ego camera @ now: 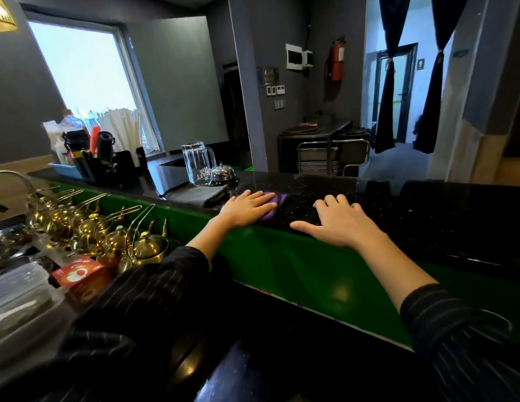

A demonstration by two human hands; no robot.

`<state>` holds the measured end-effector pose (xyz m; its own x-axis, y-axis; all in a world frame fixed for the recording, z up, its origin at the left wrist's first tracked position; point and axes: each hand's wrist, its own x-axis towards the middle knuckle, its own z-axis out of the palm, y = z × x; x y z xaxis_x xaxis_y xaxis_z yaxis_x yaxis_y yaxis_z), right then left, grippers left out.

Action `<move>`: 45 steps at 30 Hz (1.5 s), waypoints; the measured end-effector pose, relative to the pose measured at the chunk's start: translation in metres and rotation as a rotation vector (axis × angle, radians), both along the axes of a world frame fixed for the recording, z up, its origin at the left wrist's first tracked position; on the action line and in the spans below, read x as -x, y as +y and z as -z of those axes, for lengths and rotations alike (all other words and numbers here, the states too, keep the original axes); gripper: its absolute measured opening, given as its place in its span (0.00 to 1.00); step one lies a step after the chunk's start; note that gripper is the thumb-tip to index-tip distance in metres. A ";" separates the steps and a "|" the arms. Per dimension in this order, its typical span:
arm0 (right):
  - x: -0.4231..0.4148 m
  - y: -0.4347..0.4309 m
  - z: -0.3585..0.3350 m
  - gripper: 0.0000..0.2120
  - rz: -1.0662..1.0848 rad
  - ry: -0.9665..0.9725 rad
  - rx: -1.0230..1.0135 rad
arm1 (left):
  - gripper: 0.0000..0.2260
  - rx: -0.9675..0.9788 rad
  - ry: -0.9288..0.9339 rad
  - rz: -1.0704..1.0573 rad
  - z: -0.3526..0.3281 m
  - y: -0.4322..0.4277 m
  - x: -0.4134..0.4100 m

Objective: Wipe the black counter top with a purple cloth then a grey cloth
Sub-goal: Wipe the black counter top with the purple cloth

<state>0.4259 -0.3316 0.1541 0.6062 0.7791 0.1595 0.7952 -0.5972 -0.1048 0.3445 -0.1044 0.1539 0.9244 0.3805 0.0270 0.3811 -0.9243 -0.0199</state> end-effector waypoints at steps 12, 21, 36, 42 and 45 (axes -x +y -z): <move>-0.006 -0.046 0.000 0.47 0.026 -0.007 0.036 | 0.22 -0.104 0.099 0.128 -0.010 -0.014 -0.023; -0.010 -0.044 0.009 0.49 -0.001 -0.018 0.114 | 0.22 -0.042 0.178 0.025 -0.018 -0.010 -0.084; -0.015 -0.040 0.016 0.46 -0.005 -0.234 0.032 | 0.43 0.077 0.132 0.001 -0.014 -0.014 -0.154; -0.004 -0.050 0.009 0.46 -0.003 -0.111 -0.148 | 0.25 0.054 0.101 0.310 -0.006 -0.041 -0.097; -0.005 -0.066 0.006 0.44 0.041 -0.062 -0.243 | 0.32 0.139 0.065 0.312 -0.007 -0.027 -0.057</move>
<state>0.4307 -0.3975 0.1483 0.6198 0.6880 0.3774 0.7801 -0.5924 -0.2011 0.4014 -0.1315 0.1607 0.9948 0.0753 -0.0682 0.0819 -0.9917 0.0995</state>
